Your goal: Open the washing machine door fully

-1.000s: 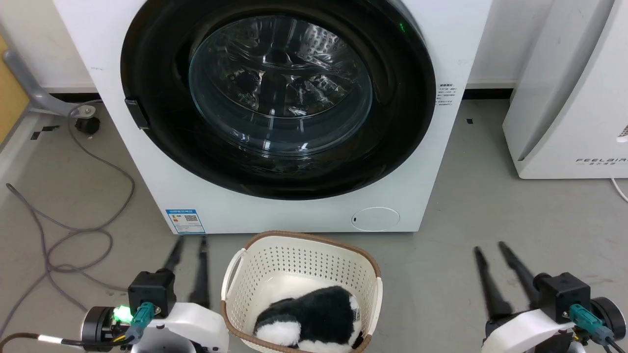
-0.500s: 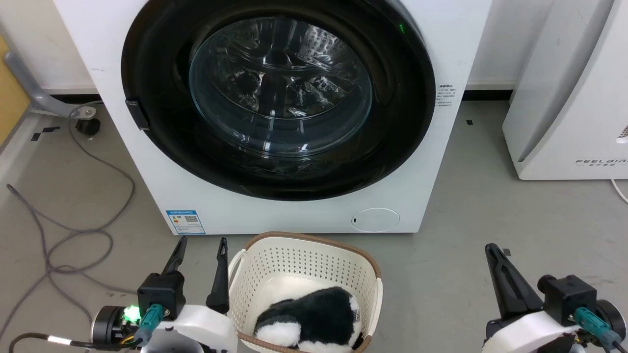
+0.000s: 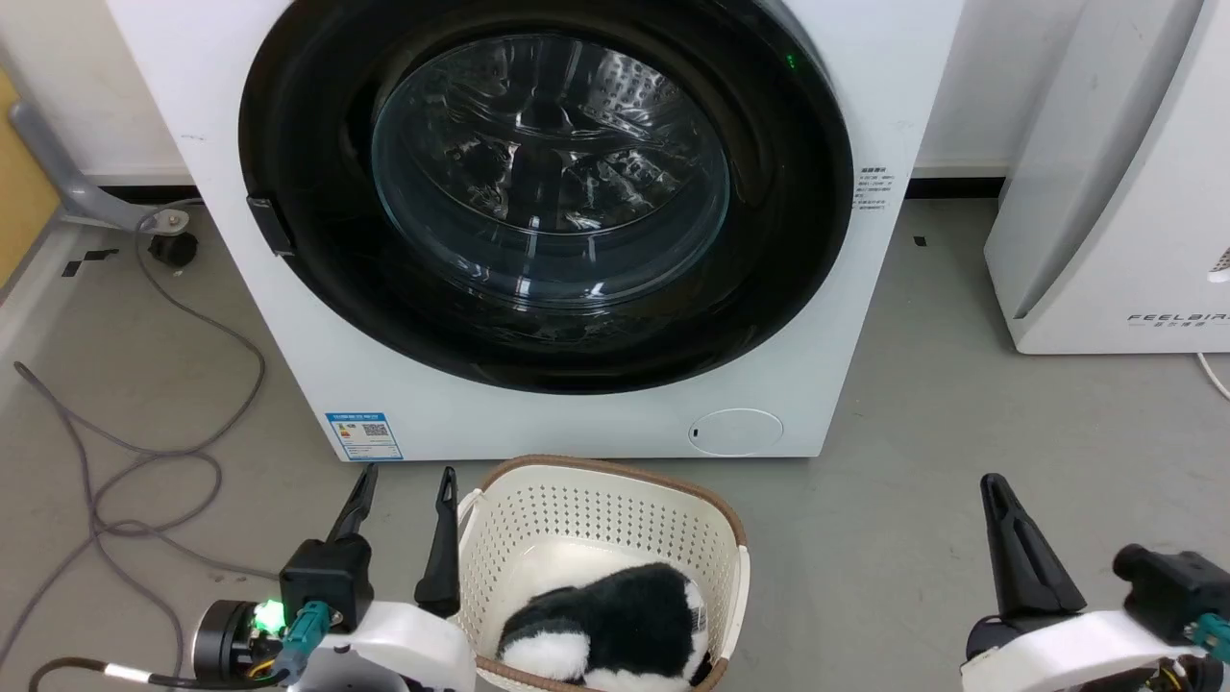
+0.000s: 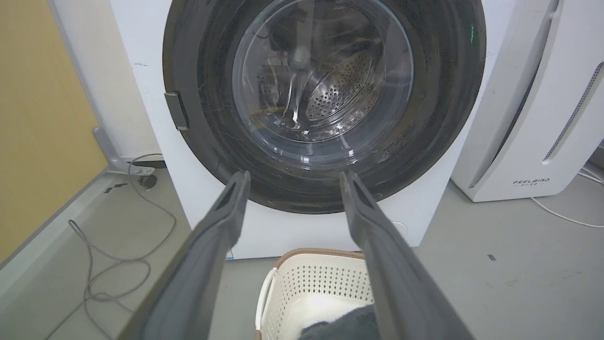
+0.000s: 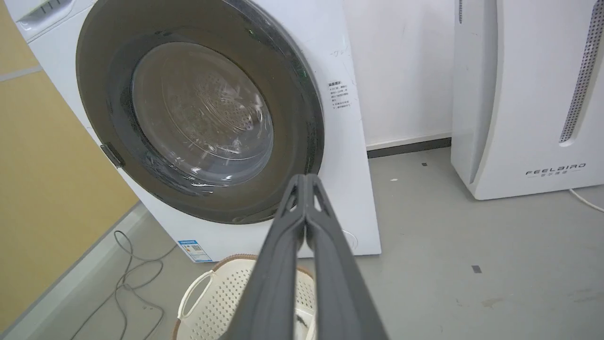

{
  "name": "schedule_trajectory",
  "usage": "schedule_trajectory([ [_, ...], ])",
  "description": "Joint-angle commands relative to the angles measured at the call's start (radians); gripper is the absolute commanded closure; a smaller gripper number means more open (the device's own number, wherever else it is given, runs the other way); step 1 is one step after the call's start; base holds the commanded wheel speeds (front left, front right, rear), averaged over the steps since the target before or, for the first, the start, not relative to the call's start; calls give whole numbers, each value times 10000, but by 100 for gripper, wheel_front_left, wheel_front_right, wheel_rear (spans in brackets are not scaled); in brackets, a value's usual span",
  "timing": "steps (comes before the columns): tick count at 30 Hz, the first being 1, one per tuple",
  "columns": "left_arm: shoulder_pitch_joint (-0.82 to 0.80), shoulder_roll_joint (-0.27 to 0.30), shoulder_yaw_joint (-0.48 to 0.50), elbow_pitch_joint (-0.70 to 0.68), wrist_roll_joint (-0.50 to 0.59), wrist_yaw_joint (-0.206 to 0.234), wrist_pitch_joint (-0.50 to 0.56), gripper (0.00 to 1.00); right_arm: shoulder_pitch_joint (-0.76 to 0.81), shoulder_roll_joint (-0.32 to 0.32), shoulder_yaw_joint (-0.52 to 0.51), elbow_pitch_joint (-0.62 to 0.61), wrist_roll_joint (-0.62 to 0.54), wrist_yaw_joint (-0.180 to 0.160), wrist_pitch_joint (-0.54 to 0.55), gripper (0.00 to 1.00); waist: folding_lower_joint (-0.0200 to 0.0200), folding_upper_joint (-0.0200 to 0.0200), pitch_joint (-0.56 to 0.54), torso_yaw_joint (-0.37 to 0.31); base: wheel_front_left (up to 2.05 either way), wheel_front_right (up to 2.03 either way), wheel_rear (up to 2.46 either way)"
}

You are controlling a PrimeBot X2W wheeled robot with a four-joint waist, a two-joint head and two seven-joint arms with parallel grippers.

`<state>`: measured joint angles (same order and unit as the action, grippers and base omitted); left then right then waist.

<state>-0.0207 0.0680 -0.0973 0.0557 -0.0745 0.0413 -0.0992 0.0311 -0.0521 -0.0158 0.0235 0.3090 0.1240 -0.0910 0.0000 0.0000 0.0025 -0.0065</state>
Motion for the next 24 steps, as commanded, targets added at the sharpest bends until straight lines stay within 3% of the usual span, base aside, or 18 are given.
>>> schedule_trajectory([
  [1, -124, -39, -79, 20, -71, 47, -88, 0, -47, 5, -20, 32, 410, 17, -89, 100, 0, 0, 1, -1, 0, 0, 0],
  [15, -227, -60, -357, 2, -117, 157, -318, 0, -1007, 7, -137, 677, 3215, 24, -332, 100, 0, 0, 100, -12, 0, 0, 0],
  [24, -309, -73, -512, -46, -198, 228, -465, 0, -2407, -110, -655, 1797, 5377, 29, -487, 100, 0, 0, 191, 13, 0, 0, 0],
])
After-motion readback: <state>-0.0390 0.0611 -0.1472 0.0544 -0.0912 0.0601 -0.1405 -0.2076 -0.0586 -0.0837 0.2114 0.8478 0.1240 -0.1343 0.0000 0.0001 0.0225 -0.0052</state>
